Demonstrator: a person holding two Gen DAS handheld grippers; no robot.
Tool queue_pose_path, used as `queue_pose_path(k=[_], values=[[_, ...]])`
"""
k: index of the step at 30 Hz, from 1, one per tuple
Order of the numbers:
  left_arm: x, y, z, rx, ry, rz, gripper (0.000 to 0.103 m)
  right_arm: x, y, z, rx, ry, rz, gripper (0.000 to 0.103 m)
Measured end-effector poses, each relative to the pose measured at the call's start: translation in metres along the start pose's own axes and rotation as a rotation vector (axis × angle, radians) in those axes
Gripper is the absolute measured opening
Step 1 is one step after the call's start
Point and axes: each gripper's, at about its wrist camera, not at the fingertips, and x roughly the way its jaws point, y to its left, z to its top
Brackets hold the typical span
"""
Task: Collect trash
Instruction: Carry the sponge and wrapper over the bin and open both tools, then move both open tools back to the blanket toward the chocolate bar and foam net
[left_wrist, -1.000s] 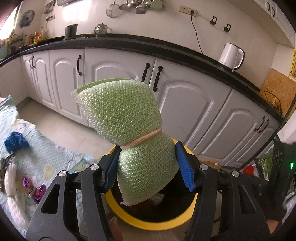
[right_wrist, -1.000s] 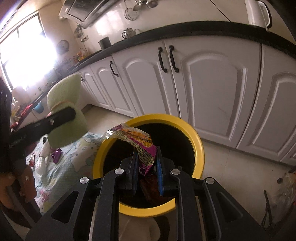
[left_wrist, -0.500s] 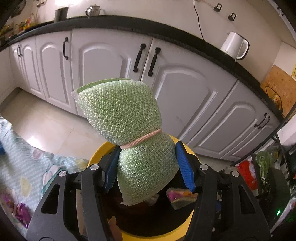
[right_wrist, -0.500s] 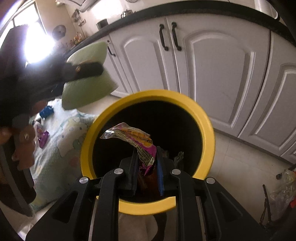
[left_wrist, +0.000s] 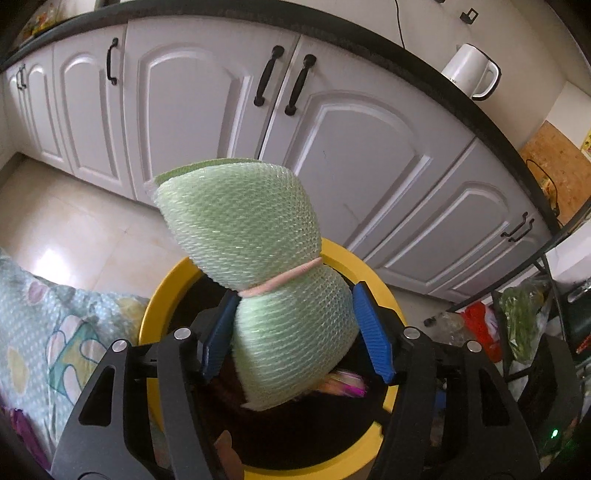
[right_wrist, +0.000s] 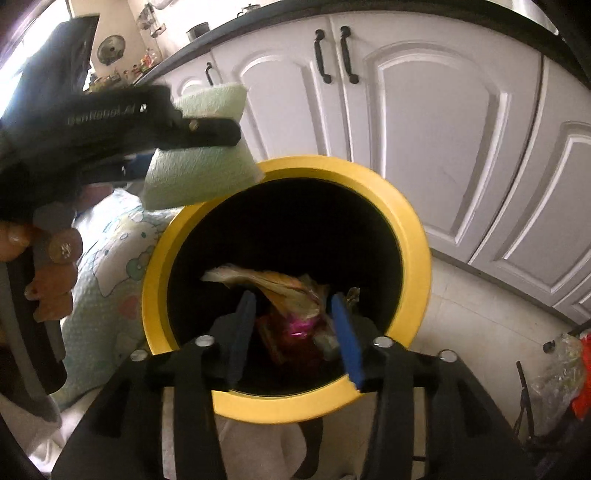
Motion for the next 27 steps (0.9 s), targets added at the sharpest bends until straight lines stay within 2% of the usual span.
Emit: queue_pose_path(k=[1,3,8,10,14,27], values=[[0.0,0.0,0.0,-0.001,0.0,0.001,0.054,-0.003,-0.003,0.0,0.004,-0.005,-0.014,0.046],[-0.003,0.001,-0.001,-0.004,-0.001,-0.001,0.06,-0.011,-0.011,0.0,0.02,-0.023,-0.046,0.056],[-0.017,0.003,-0.001,-0.016,-0.021,-0.005,0.072,-0.03,-0.035,0.004,0.097,-0.069,-0.091,0.059],[-0.028,0.002,-0.003,-0.018,-0.041,0.002,0.084,-0.036,-0.039,0.004,0.117,-0.085,-0.097,0.061],[-0.052,0.002,-0.01,-0.013,-0.086,0.039,0.092,-0.052,-0.042,0.005,0.143,-0.128,-0.096,0.066],[-0.13,0.009,-0.032,-0.009,-0.251,0.177,0.092,-0.083,0.003,0.019,0.036,-0.239,-0.054,0.082]])
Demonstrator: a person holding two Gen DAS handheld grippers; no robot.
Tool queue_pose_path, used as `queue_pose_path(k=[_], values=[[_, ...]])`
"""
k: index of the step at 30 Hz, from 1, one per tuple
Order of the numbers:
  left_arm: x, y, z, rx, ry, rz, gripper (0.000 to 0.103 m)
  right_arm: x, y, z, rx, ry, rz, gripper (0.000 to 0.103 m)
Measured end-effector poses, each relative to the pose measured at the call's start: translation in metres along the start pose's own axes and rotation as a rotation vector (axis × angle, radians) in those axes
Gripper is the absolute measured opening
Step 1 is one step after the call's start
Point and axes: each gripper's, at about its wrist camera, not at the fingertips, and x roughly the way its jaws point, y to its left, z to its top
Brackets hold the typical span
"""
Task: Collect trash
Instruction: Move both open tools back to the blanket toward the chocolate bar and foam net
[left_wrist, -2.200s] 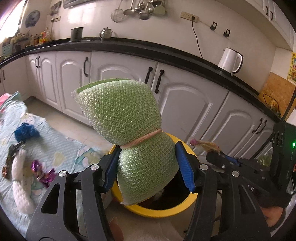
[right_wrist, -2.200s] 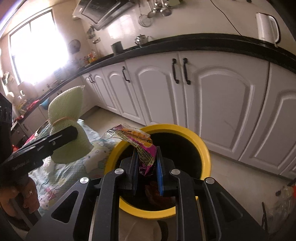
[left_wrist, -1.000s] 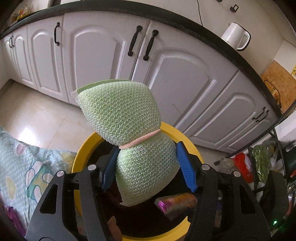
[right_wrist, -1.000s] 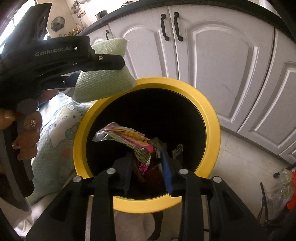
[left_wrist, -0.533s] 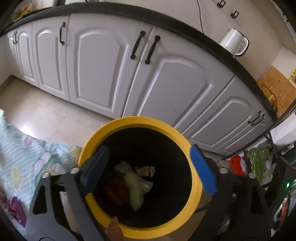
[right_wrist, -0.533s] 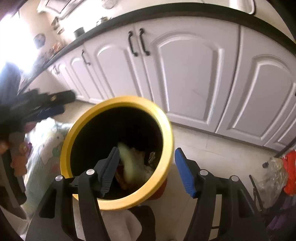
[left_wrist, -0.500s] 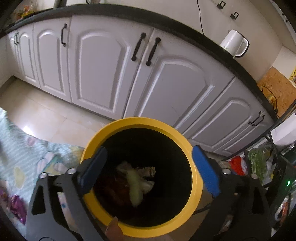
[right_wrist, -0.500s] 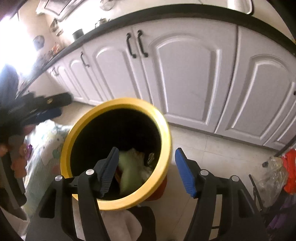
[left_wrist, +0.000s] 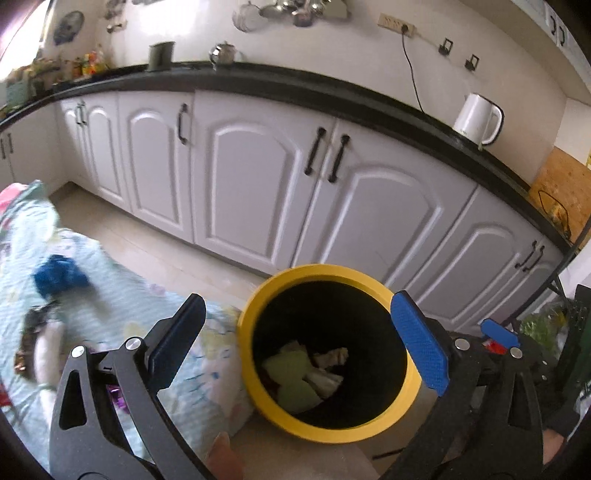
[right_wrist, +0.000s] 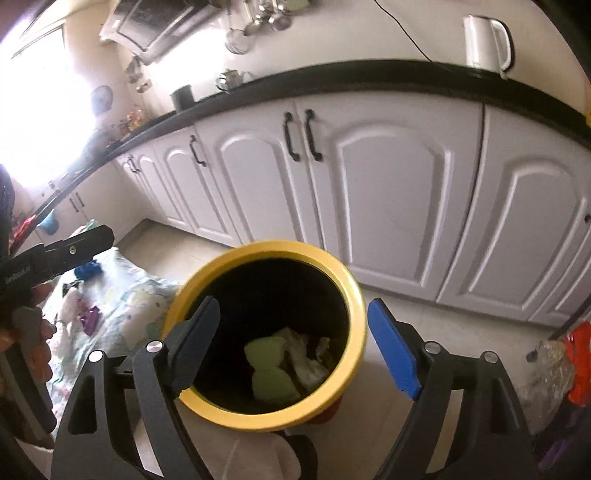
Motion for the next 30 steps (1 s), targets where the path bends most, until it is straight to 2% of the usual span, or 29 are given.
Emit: queue_pose_path(k=[12,30], values=[[-0.058,0.05,-0.008,-0.07,-0.112,0.13,0.092,-0.013,0.053,0.011,-0.106,-0.053,0.085,0.085],[-0.101,0.115,-0.029,-0.153,-0.177,0.257,0.092,-0.01,0.142,0.01,-0.253,-0.042,0.238,0.087]])
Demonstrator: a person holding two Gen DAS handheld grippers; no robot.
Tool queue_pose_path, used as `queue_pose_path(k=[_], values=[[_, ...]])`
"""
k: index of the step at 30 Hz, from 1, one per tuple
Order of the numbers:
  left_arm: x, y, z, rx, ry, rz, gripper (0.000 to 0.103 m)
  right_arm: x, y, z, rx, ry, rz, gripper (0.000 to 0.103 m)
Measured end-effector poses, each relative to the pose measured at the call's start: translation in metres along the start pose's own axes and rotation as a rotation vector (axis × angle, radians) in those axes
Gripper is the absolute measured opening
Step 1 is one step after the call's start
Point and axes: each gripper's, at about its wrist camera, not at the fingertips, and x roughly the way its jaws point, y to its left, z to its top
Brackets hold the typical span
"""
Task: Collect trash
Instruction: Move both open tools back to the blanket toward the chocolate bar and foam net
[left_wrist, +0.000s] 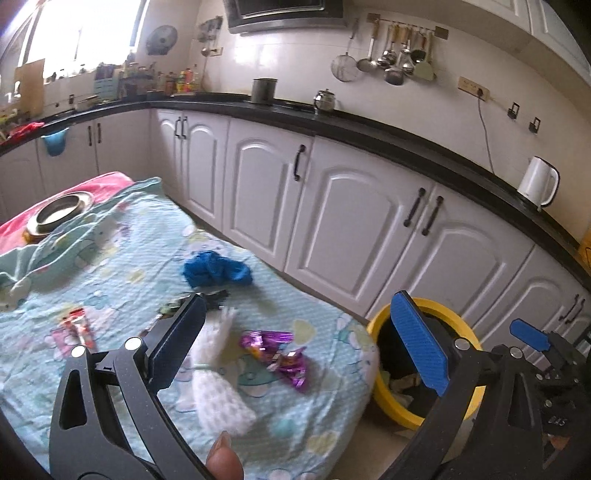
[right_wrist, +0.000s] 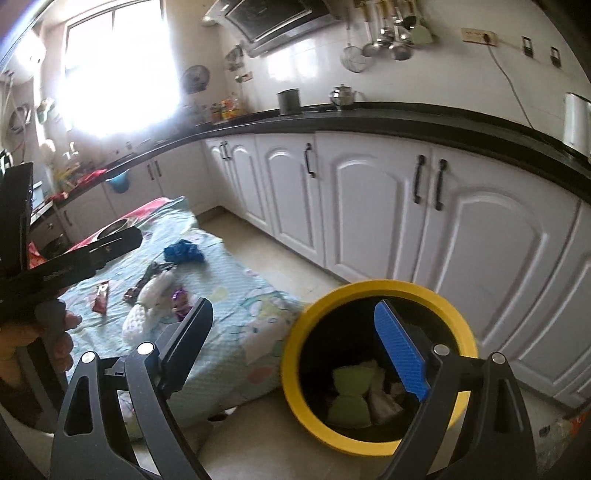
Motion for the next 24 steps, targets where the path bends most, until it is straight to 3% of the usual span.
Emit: queue_pose_path(k=[12,24], values=[[-0.005,0.07,0.001,-0.099,0.001,0.096,0.092,0.03,0.05,0.014,-0.054,0.023,0.096,0.087],[-0.004,0.131,0.004,-0.13,0.027,0.161,0.092,0.063,0.101,0.011,-0.104,0.087,0.205,0.087]])
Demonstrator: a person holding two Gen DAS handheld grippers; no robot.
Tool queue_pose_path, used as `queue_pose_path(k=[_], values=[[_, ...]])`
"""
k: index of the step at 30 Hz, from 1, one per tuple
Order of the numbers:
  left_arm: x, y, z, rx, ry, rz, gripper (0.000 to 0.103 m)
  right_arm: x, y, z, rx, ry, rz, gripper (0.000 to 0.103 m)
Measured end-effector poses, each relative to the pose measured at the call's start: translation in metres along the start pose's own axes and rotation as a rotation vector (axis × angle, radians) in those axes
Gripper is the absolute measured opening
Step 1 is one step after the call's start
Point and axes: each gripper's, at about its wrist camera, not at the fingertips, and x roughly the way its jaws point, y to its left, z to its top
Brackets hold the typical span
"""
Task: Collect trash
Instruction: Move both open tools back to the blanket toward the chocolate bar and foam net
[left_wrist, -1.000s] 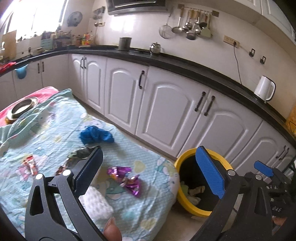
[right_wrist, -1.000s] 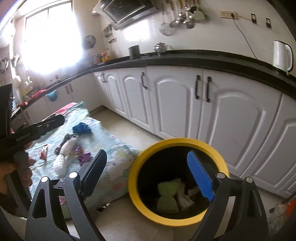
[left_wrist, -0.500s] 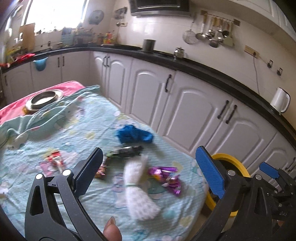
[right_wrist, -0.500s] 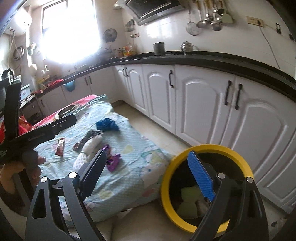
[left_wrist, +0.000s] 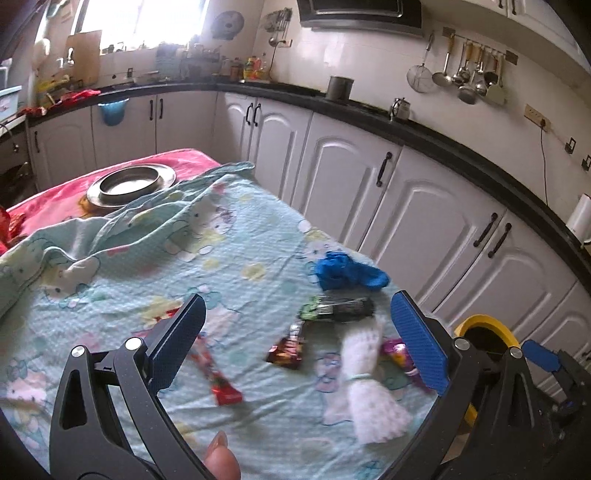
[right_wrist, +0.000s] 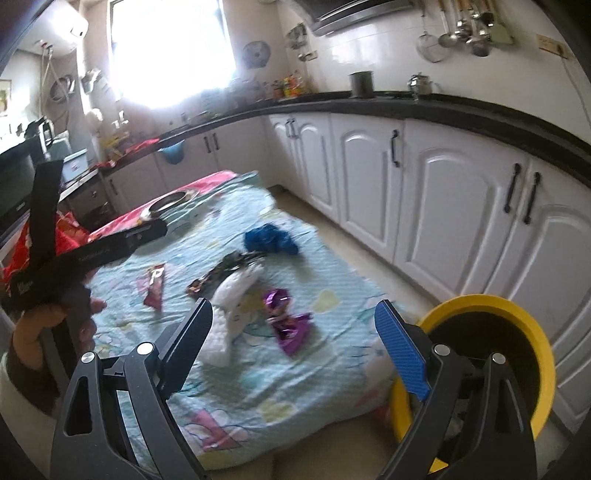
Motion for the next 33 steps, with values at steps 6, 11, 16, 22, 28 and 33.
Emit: queue_pose_path(k=[6,11,16,22,28,33], values=[[0.02,0.027,0.001,-0.033,0.091,-0.057,0.069,0.028,0.022,-0.006,-0.011,0.067,0.063,0.087],[0.043,0.028,-0.003,-0.008,0.188,-0.105,0.051,0.052,0.034,-0.011,-0.003,0.115,0.111,0.086],[0.068,0.017,-0.009,0.05,0.287,-0.152,0.047,0.076,0.043,-0.016,0.021,0.176,0.153,0.081],[0.092,0.011,-0.017,0.074,0.356,-0.149,0.047,0.098,0.046,-0.026,0.049,0.245,0.181,0.071],[0.105,0.007,-0.024,0.086,0.384,-0.14,0.037,0.102,0.041,-0.035,0.08,0.283,0.214,0.047],[0.105,0.009,-0.028,0.09,0.385,-0.129,0.023,0.095,0.045,-0.039,0.062,0.304,0.251,0.028]])
